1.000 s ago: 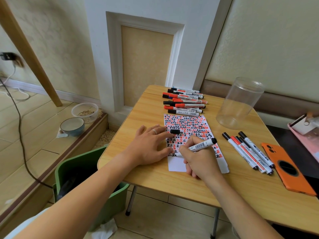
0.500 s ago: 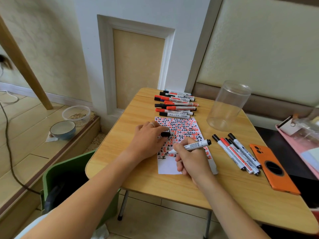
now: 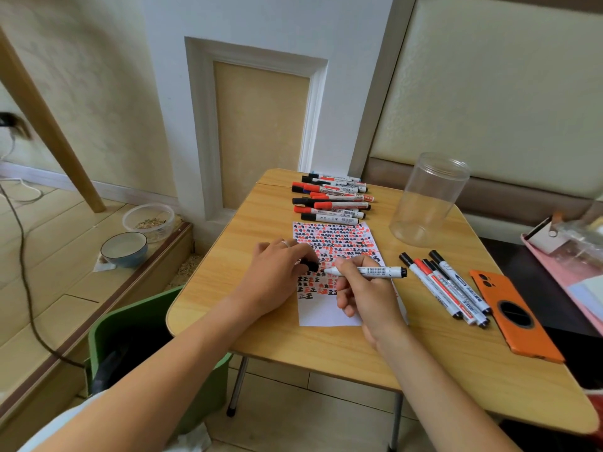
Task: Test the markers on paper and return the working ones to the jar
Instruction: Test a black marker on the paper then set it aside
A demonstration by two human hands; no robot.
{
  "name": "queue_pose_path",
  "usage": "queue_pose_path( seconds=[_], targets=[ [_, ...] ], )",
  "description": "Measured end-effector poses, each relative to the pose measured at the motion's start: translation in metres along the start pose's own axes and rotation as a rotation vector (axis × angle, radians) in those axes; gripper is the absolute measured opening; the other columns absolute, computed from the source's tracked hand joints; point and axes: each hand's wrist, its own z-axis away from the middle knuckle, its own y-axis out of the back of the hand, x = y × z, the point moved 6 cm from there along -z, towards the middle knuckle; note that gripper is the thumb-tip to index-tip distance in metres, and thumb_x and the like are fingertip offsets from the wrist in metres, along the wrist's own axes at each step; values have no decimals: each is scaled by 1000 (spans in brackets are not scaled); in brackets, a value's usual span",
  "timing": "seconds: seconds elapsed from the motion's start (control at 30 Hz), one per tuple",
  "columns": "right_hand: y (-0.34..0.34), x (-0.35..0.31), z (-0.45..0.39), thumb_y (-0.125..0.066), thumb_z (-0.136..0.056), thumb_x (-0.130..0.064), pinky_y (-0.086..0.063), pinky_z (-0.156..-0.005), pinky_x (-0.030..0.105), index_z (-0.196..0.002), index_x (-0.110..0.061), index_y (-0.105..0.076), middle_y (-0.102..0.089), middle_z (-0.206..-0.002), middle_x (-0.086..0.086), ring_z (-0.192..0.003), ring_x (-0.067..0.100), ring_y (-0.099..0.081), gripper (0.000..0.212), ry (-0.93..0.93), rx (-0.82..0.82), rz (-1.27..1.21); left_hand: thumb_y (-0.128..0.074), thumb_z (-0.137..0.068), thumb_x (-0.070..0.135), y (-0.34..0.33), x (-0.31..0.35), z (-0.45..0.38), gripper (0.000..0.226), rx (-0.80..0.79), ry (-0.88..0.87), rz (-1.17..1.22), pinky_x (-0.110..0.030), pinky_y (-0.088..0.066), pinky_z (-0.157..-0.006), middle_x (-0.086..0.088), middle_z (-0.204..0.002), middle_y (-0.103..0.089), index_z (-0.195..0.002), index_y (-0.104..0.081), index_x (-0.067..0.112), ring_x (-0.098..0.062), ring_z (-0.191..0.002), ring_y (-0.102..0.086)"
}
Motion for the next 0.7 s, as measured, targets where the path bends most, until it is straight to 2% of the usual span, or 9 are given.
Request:
queue_pose_path(
  seconds=[0.07,0.17,0.23,0.33,0.47,0.57,0.63,0.7],
  targets=[
    [-1,0,0,-68,-98,-25,-36,-37,24,-95,-7,-59,-58,-66,6,-46,16,-52,20,8,-14,-1,-60,-99,17,0,3,4,23,-21,-17,42,-35,-31,-94,17,-112,-65,-110,-66,36,-9,-109,-53],
    [-4,0,1,-69,-98,-25,-36,-38,23,-94,-8,-59,-58,-70,8,-46,17,-52,20,24,-52,33,-61,-97,11,-1,10,8,23,-49,-72,191,-35,-44,-90,14,-105,-65,-110,-66,29,-8,-101,-57],
    [-4,-2,3,-69,-98,-24,-35,-37,22,-91,-10,-59,-58,-69,7,-46,17,-52,18,35,-69,48,-62,-96,7,-1,15,11,20,-48,-88,317,-25,-48,-80,11,-99,-63,-109,-67,20,-6,-93,-58],
    [-6,-4,5,-69,-97,-23,-33,-36,21,-87,-13,-60,-57,-67,7,-43,16,-50,17,45,-102,29,-69,-96,17,-1,21,14,14,-58,-98,434,-15,-45,-71,11,-95,-62,-109,-66,17,-5,-88,-60],
    [-9,-8,9,-68,-95,-36,-32,-35,20,-92,-13,-60,-57,-68,9,-44,17,-49,25,31,-128,-13,-71,-95,23,5,23,13,11,-2,-98,460,-20,-48,-70,9,-90,-67,-104,-69,16,-9,-84,-63],
    [-3,-8,8,-60,-98,-48,-32,-37,21,-104,-12,-59,-59,-70,8,-46,18,-50,37,-21,-37,-118,-71,-95,27,12,13,11,12,7,-66,389,-11,-42,-68,9,-93,-67,-104,-70,18,-5,-85,-61],
    [4,-8,6,-60,-99,-45,-33,-38,22,-106,-12,-59,-60,-74,10,-48,18,-50,33,-10,18,-165,-69,-96,31,17,3,10,14,-3,-34,352,-11,-43,-68,8,-96,-68,-105,-69,21,-4,-86,-61],
    [7,-7,4,-63,-100,-33,-34,-38,23,-102,-11,-60,-61,-78,11,-48,17,-51,22,23,39,-137,-68,-97,31,21,-4,11,13,-9,12,408,-13,-46,-68,7,-97,-69,-104,-69,21,-7,-87,-63]
  ],
)
